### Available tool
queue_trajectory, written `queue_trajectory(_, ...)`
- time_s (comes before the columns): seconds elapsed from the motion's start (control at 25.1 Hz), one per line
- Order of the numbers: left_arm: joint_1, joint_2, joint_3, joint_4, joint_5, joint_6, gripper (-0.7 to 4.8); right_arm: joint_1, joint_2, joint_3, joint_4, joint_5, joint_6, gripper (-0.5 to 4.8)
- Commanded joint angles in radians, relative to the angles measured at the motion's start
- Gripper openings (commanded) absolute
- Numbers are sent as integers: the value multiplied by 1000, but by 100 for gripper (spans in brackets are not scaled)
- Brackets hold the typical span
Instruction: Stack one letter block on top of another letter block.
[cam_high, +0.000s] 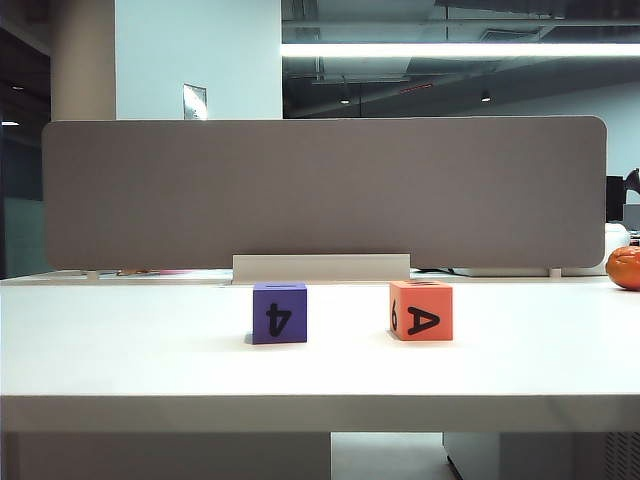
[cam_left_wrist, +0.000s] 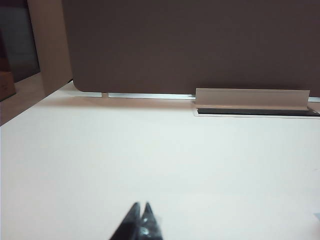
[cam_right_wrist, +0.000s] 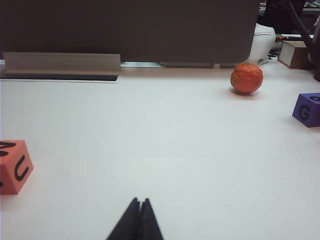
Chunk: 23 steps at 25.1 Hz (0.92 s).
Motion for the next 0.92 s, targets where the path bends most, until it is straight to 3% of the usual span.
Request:
queue_trajectory(0.04, 0, 1, 3, 8, 3, -7, -5, 0, -2, -4, 10, 2, -3, 0)
queue_trajectory(0.76, 0, 1, 3, 7, 3, -7, -5, 2, -2, -4, 11, -1, -2, 0)
queue_trajectory(0.92, 0, 1, 3, -13, 3, -7, -5, 2, -2, -4, 10, -168, -3, 0)
